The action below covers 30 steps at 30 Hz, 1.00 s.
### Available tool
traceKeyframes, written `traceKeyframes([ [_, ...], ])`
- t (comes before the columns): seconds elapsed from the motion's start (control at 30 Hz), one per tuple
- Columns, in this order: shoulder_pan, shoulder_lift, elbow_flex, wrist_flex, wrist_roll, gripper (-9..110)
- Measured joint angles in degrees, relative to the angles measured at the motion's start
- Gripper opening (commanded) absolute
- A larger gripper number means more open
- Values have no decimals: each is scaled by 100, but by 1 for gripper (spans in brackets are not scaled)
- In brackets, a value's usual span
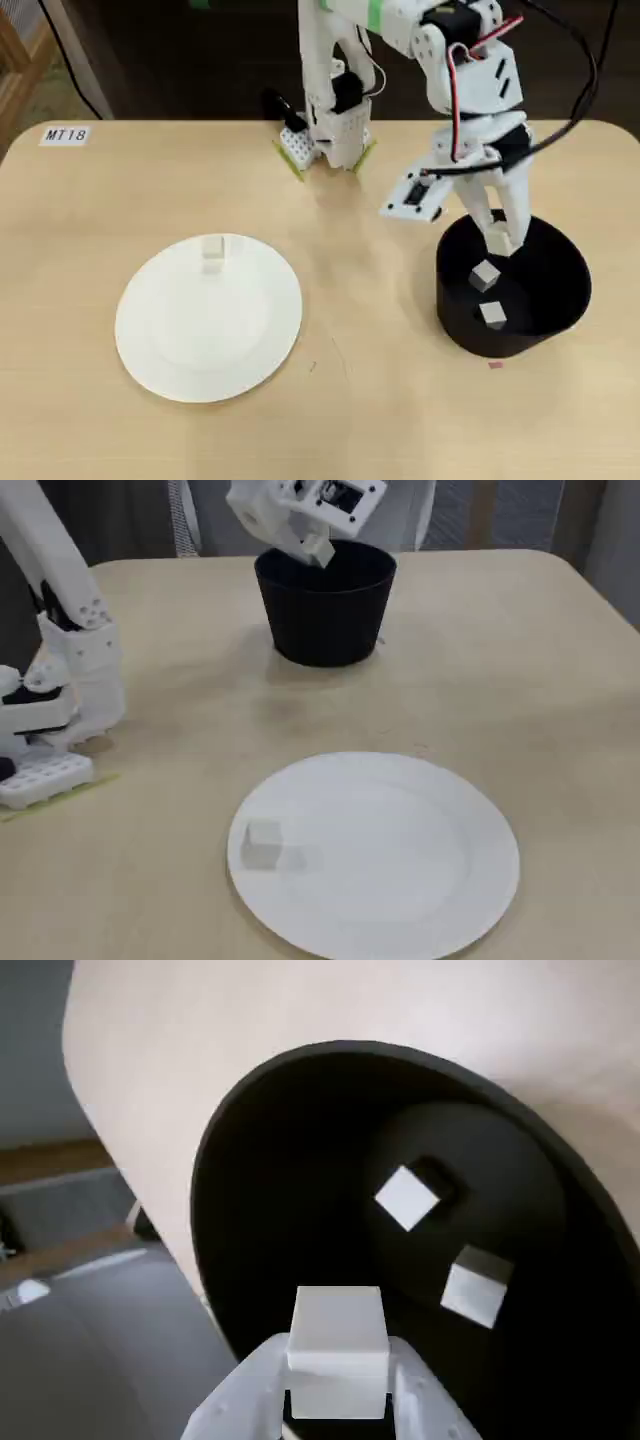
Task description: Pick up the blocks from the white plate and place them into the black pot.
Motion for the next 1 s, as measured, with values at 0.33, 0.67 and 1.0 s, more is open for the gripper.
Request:
traceKeyframes([
  [0.33,53,-290,0,-255,-308,31],
  [0.67,123,-176,0,-176,-466,13],
  [1.0,1521,782,0,299,-44,-2],
])
